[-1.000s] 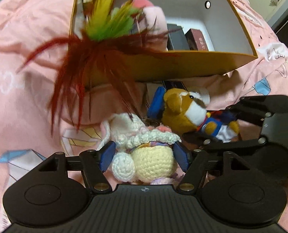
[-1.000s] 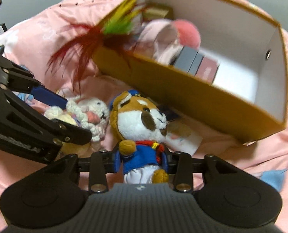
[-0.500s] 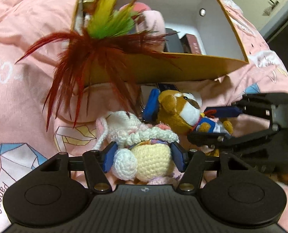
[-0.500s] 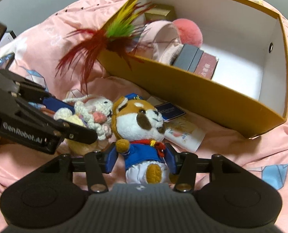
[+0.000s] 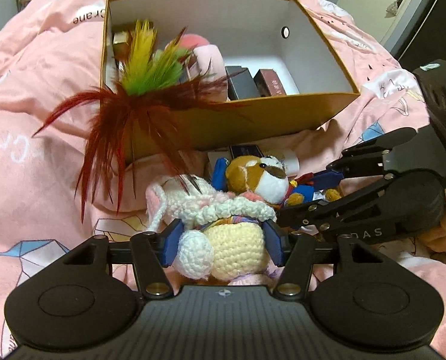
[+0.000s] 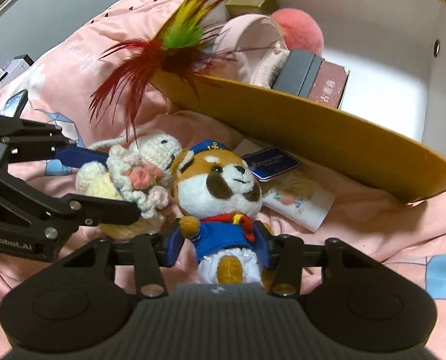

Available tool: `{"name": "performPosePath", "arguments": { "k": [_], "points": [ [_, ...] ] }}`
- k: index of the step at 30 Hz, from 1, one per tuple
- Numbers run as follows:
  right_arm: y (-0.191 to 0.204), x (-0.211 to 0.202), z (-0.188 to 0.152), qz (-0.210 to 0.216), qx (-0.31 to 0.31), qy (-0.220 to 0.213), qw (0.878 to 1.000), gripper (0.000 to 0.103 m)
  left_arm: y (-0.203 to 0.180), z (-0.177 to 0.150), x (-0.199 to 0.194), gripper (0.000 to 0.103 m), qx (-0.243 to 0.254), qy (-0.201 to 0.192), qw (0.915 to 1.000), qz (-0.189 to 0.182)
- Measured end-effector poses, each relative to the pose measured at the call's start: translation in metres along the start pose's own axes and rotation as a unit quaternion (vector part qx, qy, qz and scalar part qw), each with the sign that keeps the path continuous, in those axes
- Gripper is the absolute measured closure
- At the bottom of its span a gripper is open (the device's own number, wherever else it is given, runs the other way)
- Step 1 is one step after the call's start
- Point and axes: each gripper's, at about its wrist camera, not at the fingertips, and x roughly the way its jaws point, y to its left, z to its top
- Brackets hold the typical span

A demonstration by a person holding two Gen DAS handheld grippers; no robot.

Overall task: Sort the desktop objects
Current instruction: 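Lift the crocheted bunny with the left tool while the right tool lifts the red panda plush, then carry the bunny with the left tool while the right tool carries the panda into the box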

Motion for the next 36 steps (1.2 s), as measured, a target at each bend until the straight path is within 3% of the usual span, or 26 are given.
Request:
{"name": "performPosePath", "arguments": {
  "k": [8,14,25,36],
  "points": [
    [0.006,-0.050,-0.012,-0.016,0.008,-0.062,0.998,0.062,-0.009,0.004,-0.028,0.038,0.009,-0.039,0.9991,-0.017],
    [-0.002,-0.090,-0.020,-0.011,0.048,-0.111,0.993,0.063,-0.021,0.012,-0.051,0.038,0.007,-0.070,0.9960,-0.055],
    [-0.018,-0.139,-0.011,-0.020,0.114,-0.198,0.973,0.064,-0.052,0.042,-0.080,0.038,0.044,-0.172,0.9833,-0.037],
    [-0.036,-0.141,0.012,-0.043,0.153,-0.236,0.959,0.064,-0.065,0.078,-0.074,0.038,0.068,-0.222,0.9722,-0.027]
  ]
}}
